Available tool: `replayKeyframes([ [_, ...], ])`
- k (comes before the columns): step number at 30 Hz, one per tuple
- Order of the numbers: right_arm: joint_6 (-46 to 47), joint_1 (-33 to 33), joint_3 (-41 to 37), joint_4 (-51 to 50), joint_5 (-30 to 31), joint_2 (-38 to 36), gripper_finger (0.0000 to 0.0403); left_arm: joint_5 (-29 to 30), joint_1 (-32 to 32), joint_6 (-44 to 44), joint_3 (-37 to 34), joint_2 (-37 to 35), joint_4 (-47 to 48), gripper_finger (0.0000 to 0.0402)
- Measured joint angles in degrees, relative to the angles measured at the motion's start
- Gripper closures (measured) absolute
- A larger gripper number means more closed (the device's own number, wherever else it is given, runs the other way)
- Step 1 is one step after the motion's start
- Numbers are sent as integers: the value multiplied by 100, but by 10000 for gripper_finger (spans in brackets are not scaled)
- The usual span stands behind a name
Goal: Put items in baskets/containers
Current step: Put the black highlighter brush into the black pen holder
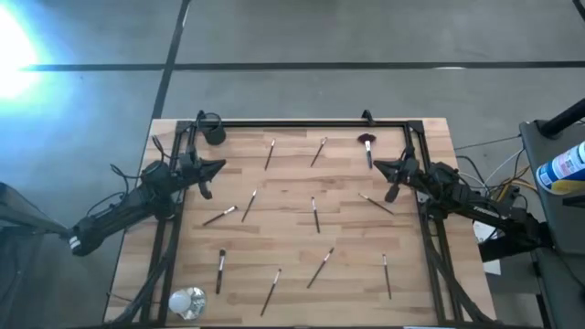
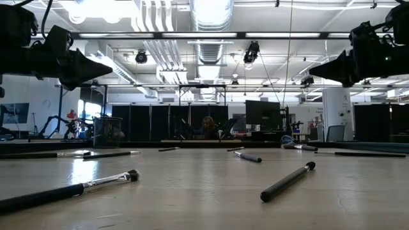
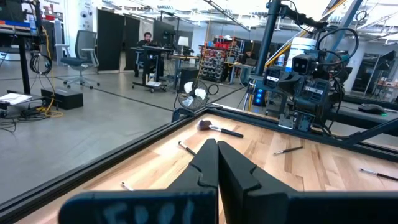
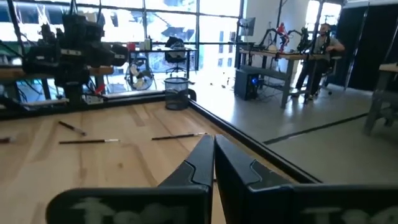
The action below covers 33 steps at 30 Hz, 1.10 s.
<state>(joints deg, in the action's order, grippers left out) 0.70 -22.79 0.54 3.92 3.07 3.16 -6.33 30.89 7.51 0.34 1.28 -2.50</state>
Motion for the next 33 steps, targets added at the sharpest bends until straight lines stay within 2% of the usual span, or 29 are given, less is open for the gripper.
replayKeyframes([
  [10,253,0,2,849,83,77,394,1,0,13,0,0,-7,401],
  [17,654,0,2,844,1197,737,394,74,-1,35,0,0,-55,401],
  [20,1215,-2,48,824,1509,1267,394,90,1,-37,0,0,-57,401],
  [24,1819,-4,414,730,1534,2236,394,90,1,-94,0,0,-57,401],
  [29,2274,-83,1404,-240,1907,3654,394,87,1,-8,0,1,-96,401],
  [33,2775,-393,2253,-1122,1931,4792,394,24,1,90,0,28,-96,401],
])
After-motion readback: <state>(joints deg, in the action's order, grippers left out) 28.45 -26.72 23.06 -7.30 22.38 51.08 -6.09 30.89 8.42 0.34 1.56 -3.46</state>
